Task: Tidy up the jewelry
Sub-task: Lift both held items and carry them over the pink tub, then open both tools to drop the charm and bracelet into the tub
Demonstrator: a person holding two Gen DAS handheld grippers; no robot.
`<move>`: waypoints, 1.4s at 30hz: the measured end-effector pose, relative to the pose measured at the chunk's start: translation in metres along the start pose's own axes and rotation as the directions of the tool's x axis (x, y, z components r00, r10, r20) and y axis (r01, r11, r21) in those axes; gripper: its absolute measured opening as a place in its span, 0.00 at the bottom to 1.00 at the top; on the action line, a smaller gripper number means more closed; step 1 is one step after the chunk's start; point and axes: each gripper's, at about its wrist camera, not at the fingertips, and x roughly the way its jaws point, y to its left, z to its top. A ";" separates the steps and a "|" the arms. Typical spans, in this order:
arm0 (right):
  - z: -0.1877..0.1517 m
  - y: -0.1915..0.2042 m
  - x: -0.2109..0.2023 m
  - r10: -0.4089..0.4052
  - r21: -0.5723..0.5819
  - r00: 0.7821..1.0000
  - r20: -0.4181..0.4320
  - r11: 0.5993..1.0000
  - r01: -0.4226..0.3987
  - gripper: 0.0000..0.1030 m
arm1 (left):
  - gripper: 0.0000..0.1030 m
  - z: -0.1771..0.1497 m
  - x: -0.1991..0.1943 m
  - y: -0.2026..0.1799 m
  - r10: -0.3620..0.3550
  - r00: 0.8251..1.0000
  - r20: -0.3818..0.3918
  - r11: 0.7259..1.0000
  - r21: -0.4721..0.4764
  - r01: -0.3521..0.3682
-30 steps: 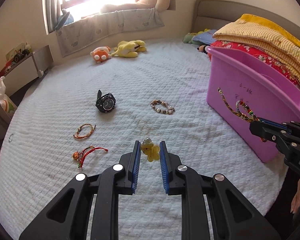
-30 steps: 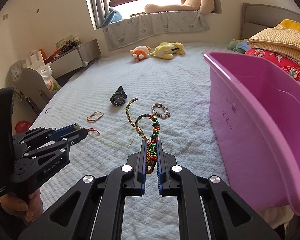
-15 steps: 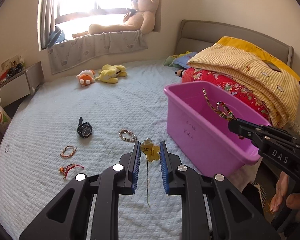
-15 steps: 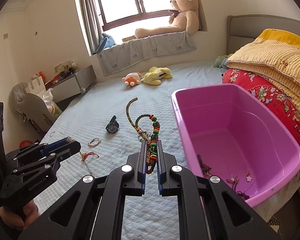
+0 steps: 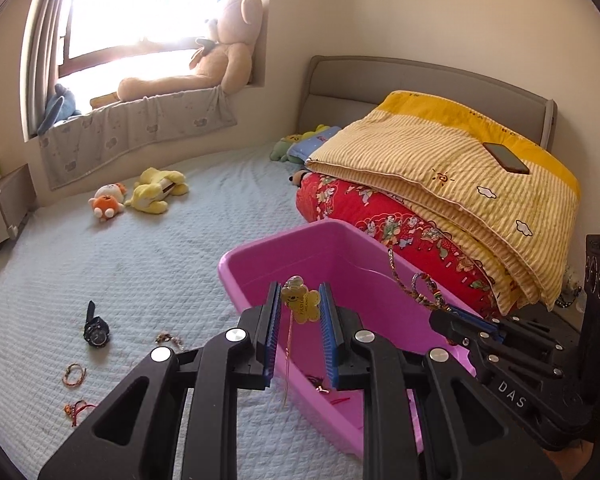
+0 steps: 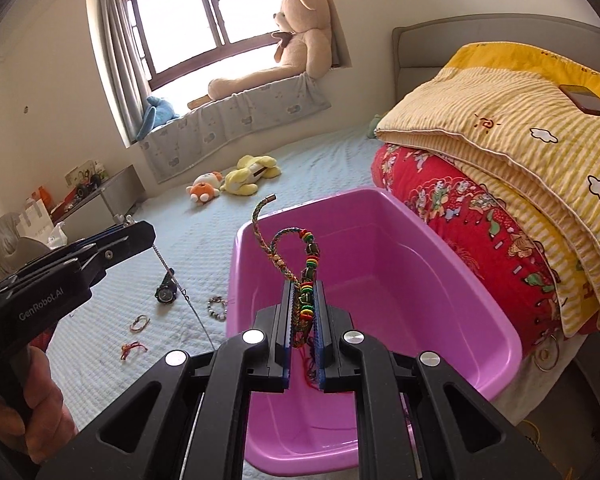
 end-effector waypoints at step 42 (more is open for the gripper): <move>-0.027 -0.067 0.059 -0.034 0.152 0.965 -0.258 0.985 0.075 0.56 | 0.87 -0.045 0.102 -0.016 0.120 0.944 -0.308 0.991 -0.015 -0.131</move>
